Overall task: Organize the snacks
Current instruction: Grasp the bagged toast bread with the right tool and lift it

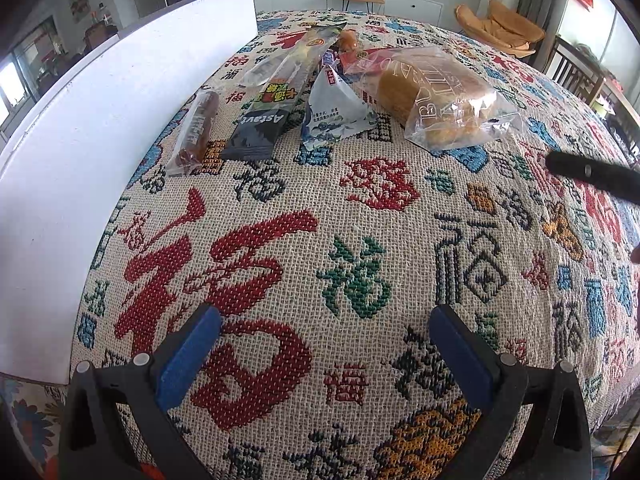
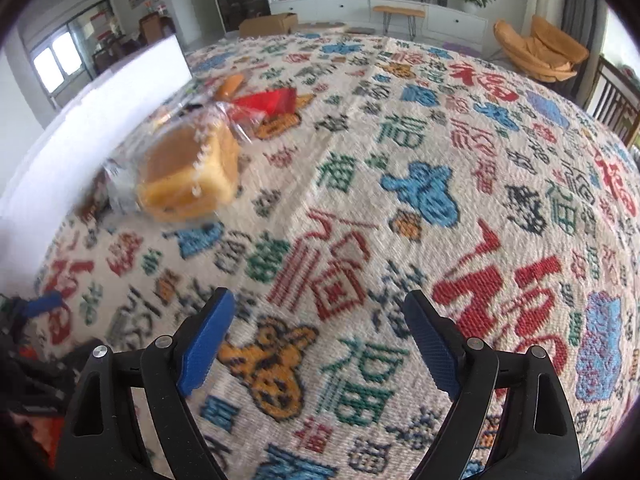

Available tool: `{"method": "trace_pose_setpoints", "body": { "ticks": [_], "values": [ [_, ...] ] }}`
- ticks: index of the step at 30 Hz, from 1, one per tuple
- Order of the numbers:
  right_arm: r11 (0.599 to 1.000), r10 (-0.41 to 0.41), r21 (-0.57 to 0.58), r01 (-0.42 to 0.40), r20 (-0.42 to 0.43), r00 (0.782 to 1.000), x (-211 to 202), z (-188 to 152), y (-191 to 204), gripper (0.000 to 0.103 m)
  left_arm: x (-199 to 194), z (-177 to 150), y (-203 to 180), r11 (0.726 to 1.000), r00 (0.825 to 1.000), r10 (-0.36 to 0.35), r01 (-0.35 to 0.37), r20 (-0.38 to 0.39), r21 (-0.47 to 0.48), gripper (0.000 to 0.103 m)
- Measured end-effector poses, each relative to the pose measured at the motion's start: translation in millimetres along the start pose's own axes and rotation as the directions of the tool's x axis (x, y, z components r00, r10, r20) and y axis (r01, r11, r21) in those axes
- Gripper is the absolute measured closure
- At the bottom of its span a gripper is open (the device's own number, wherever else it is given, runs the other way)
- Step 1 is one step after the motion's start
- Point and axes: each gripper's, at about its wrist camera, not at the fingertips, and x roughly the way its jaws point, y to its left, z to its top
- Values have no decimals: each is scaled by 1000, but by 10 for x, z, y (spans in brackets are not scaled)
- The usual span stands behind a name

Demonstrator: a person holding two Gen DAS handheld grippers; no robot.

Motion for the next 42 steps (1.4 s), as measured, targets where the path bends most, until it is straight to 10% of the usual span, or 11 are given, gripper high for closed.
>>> {"method": "trace_pose_setpoints", "body": {
  "ticks": [6, 11, 16, 24, 30, 35, 42],
  "values": [
    [990, 105, -100, -101, 34, 994, 6, 681, 632, 14, 3, 2, 1, 1000, 1000, 0, 0, 0, 0, 0],
    [979, -9, -203, -19, -138, 990, 613, 927, 1019, 14, 3, 13, 3, 1000, 1000, -2, 2, 0, 3, 0],
    [979, 194, -18, -205, -251, 948, 977, 900, 953, 13, 12, 16, 4, 1000, 1000, -1, 1, 1, 2, 0],
    [989, 133, -59, -139, -86, 987, 642, 895, 883, 14, 28, 5, 1, 1000, 1000, -1, 1, 3, 1, 0],
    [957, 279, -43, -288, -156, 948, 671, 863, 736, 34, 28, 2, 2, 1000, 1000, -1, 1, 3, 1, 0],
    [972, 119, -189, -136, -100, 988, 440, 800, 829, 24, 31, 3, -6, 1000, 1000, 1, -1, 4, -1, 0],
    [920, -91, -391, 9, -194, 977, 740, 742, 1215, 15, 32, 5, -10, 1000, 1000, -1, 1, 3, 1, 0]
  ]
}}
